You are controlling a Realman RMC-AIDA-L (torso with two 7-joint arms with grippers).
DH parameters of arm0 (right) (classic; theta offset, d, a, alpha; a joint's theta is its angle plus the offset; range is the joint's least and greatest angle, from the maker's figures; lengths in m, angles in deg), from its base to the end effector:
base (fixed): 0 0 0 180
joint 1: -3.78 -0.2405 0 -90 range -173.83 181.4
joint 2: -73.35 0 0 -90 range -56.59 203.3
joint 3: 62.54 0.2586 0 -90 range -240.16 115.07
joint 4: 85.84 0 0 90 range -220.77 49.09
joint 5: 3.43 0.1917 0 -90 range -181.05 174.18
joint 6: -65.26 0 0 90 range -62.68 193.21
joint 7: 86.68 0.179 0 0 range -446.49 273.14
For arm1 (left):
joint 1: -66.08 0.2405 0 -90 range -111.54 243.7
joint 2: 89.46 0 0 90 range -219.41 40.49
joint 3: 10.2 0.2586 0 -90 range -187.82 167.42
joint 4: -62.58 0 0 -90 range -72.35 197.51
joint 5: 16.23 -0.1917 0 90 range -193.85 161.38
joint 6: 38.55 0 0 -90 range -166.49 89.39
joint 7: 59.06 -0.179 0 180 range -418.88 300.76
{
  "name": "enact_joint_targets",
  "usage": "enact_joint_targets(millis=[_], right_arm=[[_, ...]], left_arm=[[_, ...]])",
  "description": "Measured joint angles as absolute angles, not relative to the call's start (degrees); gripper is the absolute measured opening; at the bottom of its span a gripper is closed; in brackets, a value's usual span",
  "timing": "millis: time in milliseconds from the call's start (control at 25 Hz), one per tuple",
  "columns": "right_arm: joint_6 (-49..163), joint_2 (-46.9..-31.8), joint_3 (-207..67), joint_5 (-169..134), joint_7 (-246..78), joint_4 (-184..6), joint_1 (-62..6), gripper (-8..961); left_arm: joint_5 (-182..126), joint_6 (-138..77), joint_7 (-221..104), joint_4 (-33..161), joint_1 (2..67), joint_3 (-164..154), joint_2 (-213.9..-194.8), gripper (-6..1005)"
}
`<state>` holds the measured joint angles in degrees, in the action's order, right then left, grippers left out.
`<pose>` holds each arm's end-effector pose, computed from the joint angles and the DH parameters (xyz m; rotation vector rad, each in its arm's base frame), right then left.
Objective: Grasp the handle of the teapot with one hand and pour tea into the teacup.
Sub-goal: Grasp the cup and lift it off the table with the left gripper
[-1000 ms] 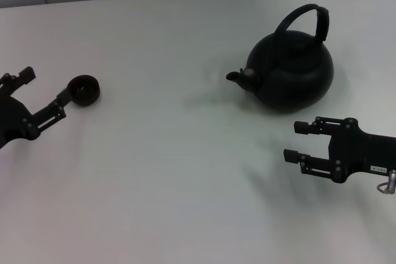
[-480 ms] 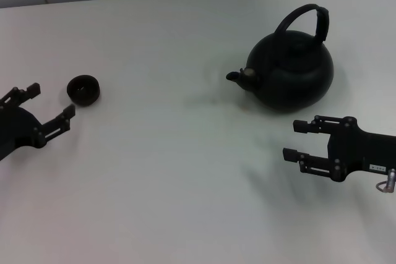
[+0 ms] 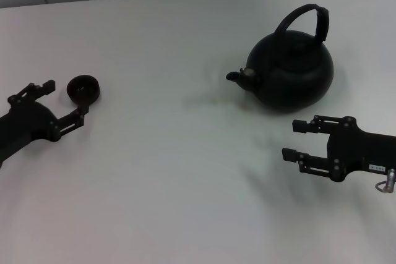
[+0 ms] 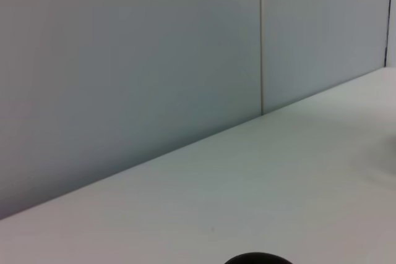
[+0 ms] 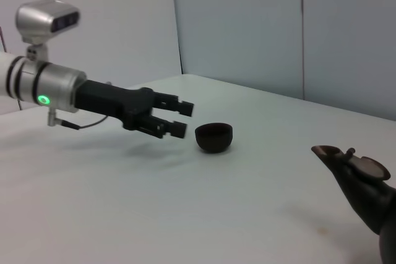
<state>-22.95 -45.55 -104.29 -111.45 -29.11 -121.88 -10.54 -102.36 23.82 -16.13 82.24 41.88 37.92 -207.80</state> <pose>0.3110 0.2594 -0.0299 -2.5852 0.4767 0.6135 -0.3164 0.3417 -0.0468 -2.2806 -0.4727 -0.4798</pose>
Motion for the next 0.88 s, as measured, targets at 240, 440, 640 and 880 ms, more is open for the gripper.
enact_joint_targets(millis=[240,440,640,880], right_arm=[[-23.02,-45.56,-104.29,-111.44,-29.11,-121.88,-10.54,620],[-23.00,-45.56,-104.29,-111.37,-29.11,-121.88,-10.54,621],[-22.88,-45.56,-104.29,-111.27,-29.11,-121.88,-10.62,621],[-23.15,-45.56,-103.65,-111.27,-29.11,-121.87,-10.63,620]], left_arm=[[-102.37,20.07,-16.07,80.80,39.12,38.48,-207.98,764],[-102.36,17.23,-16.08,80.05,37.28,39.37,-208.04,758],[-102.04,15.31,-16.03,79.75,35.97,40.60,-208.16,752],[-102.12,14.39,-15.92,79.36,35.10,40.62,-208.19,745]])
